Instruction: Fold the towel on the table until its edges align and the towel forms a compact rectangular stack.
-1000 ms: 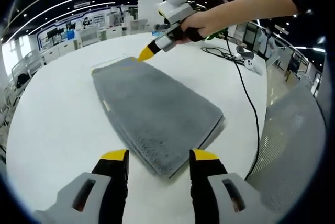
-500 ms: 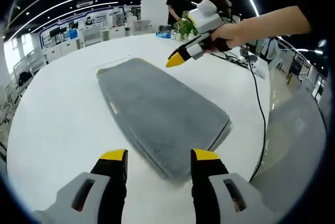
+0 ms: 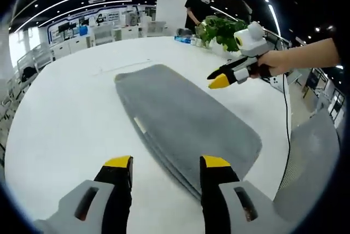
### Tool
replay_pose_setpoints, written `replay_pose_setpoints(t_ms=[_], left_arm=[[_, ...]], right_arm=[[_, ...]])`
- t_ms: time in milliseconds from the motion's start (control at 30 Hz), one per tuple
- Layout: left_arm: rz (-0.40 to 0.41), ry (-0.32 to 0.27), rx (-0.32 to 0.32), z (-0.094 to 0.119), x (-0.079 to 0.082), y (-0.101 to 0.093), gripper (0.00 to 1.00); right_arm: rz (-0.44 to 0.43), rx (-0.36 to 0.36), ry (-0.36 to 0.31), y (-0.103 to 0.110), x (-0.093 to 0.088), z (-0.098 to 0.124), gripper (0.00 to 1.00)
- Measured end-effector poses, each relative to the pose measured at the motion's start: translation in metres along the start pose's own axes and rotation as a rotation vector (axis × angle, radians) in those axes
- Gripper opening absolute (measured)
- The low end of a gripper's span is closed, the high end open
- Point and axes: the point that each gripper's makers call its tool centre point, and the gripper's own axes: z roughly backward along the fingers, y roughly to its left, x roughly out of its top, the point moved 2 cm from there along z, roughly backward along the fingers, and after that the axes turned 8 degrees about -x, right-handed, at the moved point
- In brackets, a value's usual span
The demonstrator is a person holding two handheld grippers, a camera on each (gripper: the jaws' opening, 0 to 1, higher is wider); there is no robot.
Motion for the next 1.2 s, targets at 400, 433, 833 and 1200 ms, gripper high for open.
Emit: replay_pose_setpoints(t_ms=[400,433,833,1200], left_arm=[[0.076,-0.028,0.012,-0.026,0.012,0.033,0.45],[0.090,-0.035,0.010,-0.029,0.013,0.035,0.44],[0.157,-0.032,0.026,-0.052,0.010,0.046,0.25],[0.135,-0.015,0.025,-0.065,0.011,0.035,0.13]], right_arm=[[-0.045,0.016,0.005,0.017,-0.006,-0.010,0.30],[-0.047,0.017,0.004,0.018,-0.007,-0.011,0.28],[-0.095,0.009,0.006,0.029,-0.014,-0.023,0.15],[-0.047,0.025,0.010,0.030,-0.013,-0.027,0.08]])
